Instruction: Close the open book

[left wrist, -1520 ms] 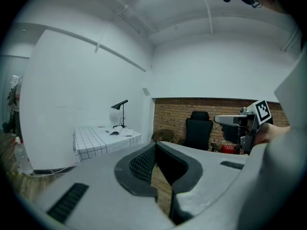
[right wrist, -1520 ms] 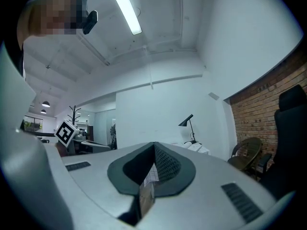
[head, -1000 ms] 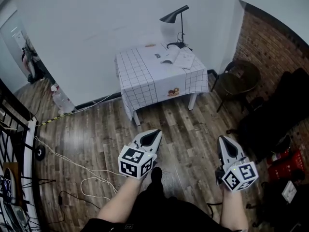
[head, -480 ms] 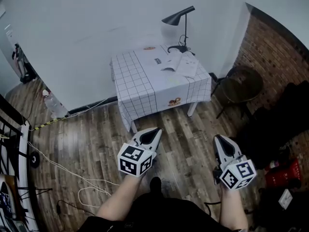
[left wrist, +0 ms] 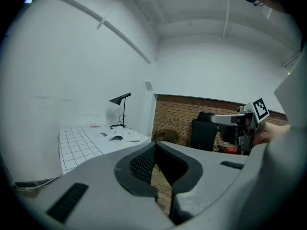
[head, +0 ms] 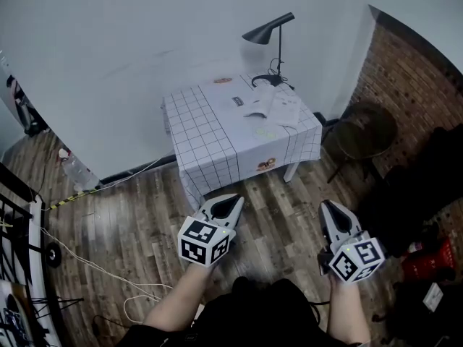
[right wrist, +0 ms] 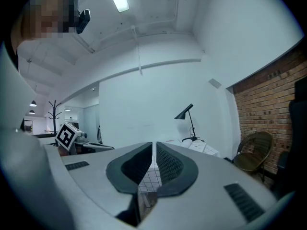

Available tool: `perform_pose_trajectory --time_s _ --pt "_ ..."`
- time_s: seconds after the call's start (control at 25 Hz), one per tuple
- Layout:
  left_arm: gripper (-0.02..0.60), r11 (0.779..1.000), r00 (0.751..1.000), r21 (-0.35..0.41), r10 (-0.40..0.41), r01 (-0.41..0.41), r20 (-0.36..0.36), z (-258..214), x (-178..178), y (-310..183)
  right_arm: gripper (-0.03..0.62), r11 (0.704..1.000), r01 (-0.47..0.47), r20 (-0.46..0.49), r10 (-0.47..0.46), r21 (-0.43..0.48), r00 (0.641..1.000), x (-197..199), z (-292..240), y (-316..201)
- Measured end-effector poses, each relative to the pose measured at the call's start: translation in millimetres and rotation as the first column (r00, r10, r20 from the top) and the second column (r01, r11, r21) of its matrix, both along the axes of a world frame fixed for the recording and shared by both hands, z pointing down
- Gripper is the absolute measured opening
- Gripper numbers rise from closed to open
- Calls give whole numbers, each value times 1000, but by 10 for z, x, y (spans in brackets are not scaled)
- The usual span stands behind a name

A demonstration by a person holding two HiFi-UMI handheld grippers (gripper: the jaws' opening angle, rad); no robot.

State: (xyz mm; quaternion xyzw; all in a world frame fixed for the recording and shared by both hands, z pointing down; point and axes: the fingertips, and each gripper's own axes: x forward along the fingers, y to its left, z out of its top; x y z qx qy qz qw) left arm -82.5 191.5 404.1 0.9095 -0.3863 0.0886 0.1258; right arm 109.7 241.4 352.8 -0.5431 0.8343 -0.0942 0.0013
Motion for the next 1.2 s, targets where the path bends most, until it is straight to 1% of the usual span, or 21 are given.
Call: perform_pose_trajectory --time_s 0.16,0.32,0.48,0.64,0.88,1.04,1.2 --pt "11 1000 1000 4 0 0 14 -13 -27 -209 23 1000 13 10 -13 -3 1000 -53 31 -274" --pt "11 1000 999 -7 -22 22 31 47 -40 -471 23 999 38 38 -37 -18 999 -51 158 -642" --pt "11 999 998 -26 -44 45 54 144 33 -884 23 997 72 51 -71 -30 996 -1 269 -1131" --pt "11 996 996 -52 -65 68 67 260 227 -1420 23 994 97 66 -94 -51 993 192 407 -1722" --pt "11 994 994 -77 -72 79 86 269 692 -2190 23 988 128 98 -120 -81 988 602 511 -2594" --pt "11 991 991 -91 -89 98 103 269 915 -2593 23 986 148 107 -140 -80 984 837 489 -3013" --pt "11 990 990 -90 -103 112 98 239 1100 -2915 23 983 158 102 -149 -88 984 1057 516 -3317"
